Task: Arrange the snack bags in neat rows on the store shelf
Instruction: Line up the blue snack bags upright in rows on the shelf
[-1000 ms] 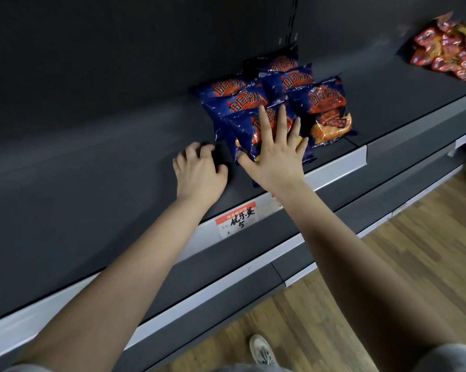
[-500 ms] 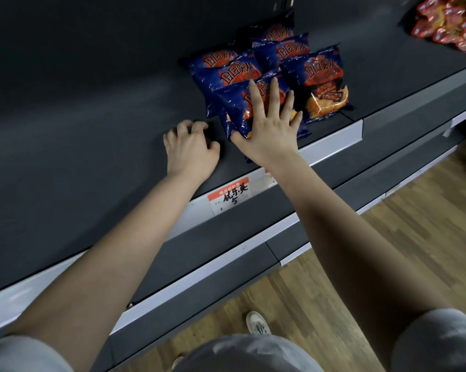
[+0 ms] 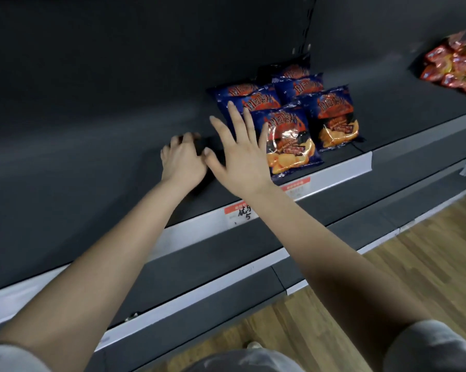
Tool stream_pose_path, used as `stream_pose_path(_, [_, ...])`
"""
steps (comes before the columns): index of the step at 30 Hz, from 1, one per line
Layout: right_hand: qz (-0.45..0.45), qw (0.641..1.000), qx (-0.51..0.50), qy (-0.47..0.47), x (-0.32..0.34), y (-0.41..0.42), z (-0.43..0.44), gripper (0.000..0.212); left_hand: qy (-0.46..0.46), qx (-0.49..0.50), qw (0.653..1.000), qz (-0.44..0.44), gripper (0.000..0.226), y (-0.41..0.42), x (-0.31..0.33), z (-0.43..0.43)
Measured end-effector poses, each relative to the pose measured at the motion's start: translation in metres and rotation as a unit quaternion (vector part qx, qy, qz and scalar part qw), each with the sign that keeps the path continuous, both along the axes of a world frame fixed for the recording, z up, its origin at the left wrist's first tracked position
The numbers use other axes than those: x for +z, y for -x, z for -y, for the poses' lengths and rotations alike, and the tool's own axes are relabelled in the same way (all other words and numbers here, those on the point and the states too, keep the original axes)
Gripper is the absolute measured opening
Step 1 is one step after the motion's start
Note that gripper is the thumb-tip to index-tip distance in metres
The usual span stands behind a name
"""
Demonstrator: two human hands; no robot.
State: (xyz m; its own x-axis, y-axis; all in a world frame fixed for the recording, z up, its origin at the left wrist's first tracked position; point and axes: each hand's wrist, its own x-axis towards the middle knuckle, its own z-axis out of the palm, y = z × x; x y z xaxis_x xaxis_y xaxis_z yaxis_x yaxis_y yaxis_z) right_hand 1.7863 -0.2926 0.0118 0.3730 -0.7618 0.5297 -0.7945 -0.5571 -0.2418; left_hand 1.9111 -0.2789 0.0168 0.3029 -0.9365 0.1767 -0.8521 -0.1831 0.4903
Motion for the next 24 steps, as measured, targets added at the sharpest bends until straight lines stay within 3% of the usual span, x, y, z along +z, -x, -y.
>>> stream_pose_path(13, [-0.058,0.981,0.17,-0.079,0.001,-0.15,-0.044,0.052,0.05,0.231,0.97,-0.053,0.048,-0.163,0.001,-0.115])
stream_pose_path(24, [-0.078,0.922,0.373,-0.069,0.009,-0.29,-0.141,0.053,0.113,0.339,0.934,-0.021,0.045,-0.247,0.0,-0.259])
